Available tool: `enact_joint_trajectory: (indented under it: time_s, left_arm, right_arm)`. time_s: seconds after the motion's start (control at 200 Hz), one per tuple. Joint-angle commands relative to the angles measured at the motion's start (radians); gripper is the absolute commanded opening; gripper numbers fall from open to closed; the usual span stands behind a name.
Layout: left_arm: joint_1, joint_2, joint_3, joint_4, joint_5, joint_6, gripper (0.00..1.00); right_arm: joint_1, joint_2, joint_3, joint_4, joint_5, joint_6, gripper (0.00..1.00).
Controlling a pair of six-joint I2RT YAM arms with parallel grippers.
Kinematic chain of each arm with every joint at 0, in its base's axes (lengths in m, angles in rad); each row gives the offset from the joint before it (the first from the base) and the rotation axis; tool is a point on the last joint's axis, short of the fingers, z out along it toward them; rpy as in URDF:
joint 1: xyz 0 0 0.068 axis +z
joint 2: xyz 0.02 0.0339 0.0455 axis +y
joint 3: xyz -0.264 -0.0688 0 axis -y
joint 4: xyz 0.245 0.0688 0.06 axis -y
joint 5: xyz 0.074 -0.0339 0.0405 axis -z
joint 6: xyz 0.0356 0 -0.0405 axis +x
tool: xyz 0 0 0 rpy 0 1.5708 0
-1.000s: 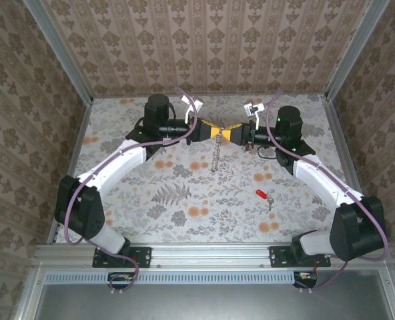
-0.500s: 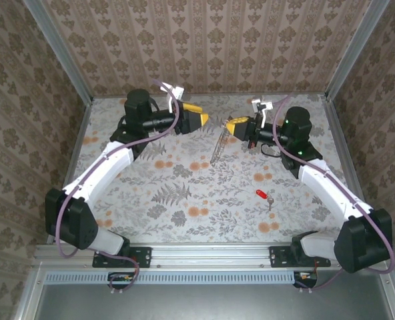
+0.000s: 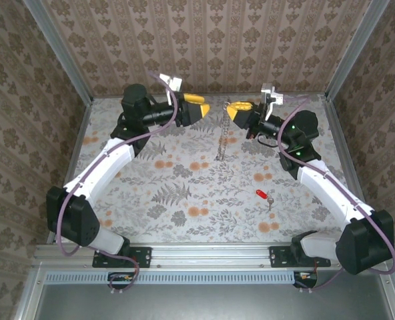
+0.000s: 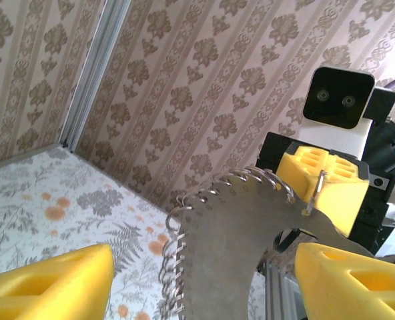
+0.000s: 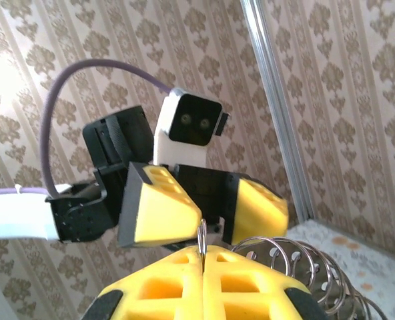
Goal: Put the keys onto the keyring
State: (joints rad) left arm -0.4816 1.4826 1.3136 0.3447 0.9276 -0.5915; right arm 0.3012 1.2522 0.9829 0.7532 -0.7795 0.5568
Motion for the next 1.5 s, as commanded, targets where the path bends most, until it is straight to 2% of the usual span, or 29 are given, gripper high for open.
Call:
enact_joint_trajectory:
  time_s: [0.0, 0.18, 0.52, 0.925, 1.315, 1.495]
  left_arm:
    - [-0.011, 0.021, 0.061, 0.093, 0.031, -0.041, 0.72]
    - [-0.011, 0.054, 0.111, 0.127, 0.039, -0.056, 0.66]
    - [-0.003, 0.068, 0.121, 0.179, 0.050, -0.063, 0.57]
    - [0.010, 0.108, 0.097, 0.371, 0.067, -0.195, 0.56]
    - [0.009, 0.114, 0.080, 0.375, 0.075, -0.213, 0.54]
    - [0.004, 0.119, 0.068, 0.373, 0.094, -0.220, 0.48]
  right_arm:
    - [0.024, 0.030, 0.069, 0.150, 0.060, 0.043, 0.00]
    - [0.056, 0.098, 0.121, 0.164, 0.065, 0.048, 0.00]
    - [0.065, 0.131, 0.099, 0.207, 0.112, 0.053, 0.00]
    - [0.066, 0.165, 0.103, 0.199, 0.104, 0.066, 0.00]
    - [0.072, 0.162, 0.110, 0.197, 0.103, 0.072, 0.00]
    - [0.073, 0.161, 0.111, 0.192, 0.106, 0.070, 0.00]
